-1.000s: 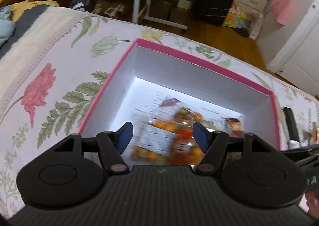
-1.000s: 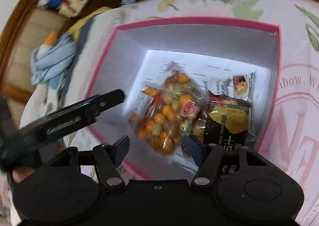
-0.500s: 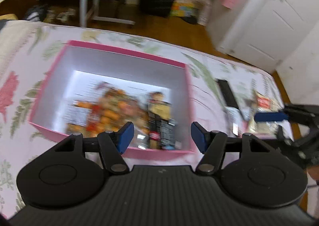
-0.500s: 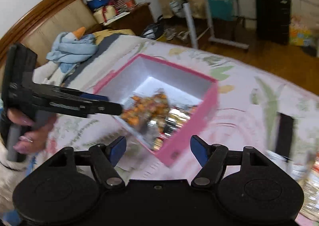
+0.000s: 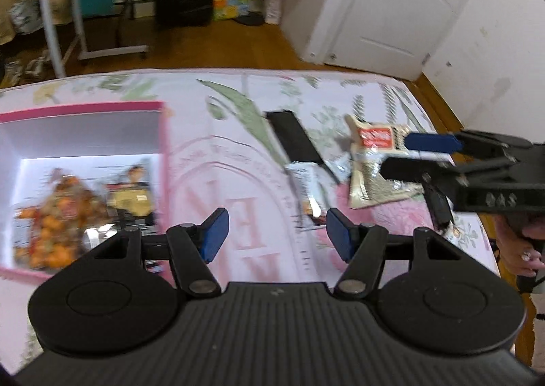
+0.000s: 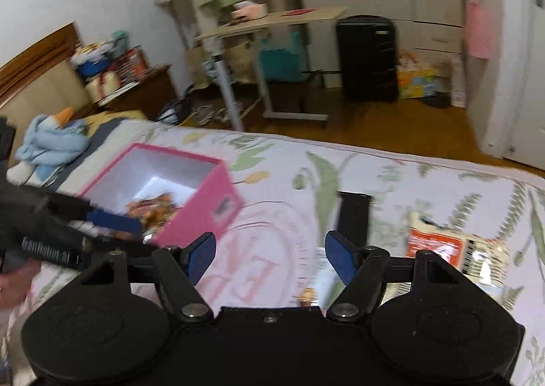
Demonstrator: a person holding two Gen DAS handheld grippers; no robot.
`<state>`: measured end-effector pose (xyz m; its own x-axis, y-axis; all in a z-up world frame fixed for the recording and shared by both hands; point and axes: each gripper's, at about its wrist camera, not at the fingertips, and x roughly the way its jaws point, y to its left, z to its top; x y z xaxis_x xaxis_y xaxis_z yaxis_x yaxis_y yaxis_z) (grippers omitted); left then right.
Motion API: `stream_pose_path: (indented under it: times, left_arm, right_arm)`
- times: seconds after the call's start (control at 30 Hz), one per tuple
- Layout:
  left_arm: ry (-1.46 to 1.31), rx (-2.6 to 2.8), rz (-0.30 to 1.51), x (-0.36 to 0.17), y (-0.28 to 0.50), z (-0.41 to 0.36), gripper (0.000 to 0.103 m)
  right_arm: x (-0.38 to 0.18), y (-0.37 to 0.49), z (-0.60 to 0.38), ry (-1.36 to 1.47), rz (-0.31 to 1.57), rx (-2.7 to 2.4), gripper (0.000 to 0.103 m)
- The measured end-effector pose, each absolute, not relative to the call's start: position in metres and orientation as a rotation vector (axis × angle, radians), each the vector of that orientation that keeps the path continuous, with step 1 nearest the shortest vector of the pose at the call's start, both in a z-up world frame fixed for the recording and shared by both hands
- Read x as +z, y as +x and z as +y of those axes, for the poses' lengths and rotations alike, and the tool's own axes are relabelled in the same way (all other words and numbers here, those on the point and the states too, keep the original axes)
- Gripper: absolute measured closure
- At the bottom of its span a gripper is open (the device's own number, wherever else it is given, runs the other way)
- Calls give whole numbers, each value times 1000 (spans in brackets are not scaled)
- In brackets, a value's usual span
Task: Organize snacks
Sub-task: 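Move the left tool to one white snack bar while the right tool reaches another, then close the left tool on a white snack bar while the right tool grasps another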
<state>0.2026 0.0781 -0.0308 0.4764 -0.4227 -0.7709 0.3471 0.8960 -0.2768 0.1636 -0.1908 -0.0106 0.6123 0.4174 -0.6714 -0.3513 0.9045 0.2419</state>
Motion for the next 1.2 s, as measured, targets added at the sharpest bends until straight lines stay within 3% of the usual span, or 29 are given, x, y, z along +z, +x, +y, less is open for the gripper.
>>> stream_pose_path:
  times: [0.1, 0.2, 0.5, 0.77, 0.97, 1.1, 1.13, 1.2]
  left_arm:
    - [-82, -466, 965, -48, 212, 56, 41]
    - [-85, -464, 967, -67, 224, 38, 41]
    - [-27, -463, 1019, -132, 251, -18, 41]
    - [28, -438, 1004, -158, 256, -44, 41]
    - [-101, -461, 1051, -173, 260, -33, 42]
    - [-97, -455, 1027, -176, 258, -30, 60]
    - [-93, -458, 1027, -176, 258, -29, 68]
    - [-109, -484, 1042, -175, 258, -27, 73]
  right_arm:
    - [-25, 169, -205, 77, 797, 384, 28]
    - [-41, 175, -215, 31, 813, 352, 43]
    - [-85, 152, -290, 275, 1025, 31, 43]
    - [-102, 94, -342, 443, 1100, -240, 43]
    - [-136, 69, -362, 615, 1109, -320, 42]
    - [-152, 70, -355, 664, 1066, -348, 41]
    - [-155, 71, -351, 649, 1059, -362, 42]
    - [-160, 74, -341, 574, 1042, -384, 46]
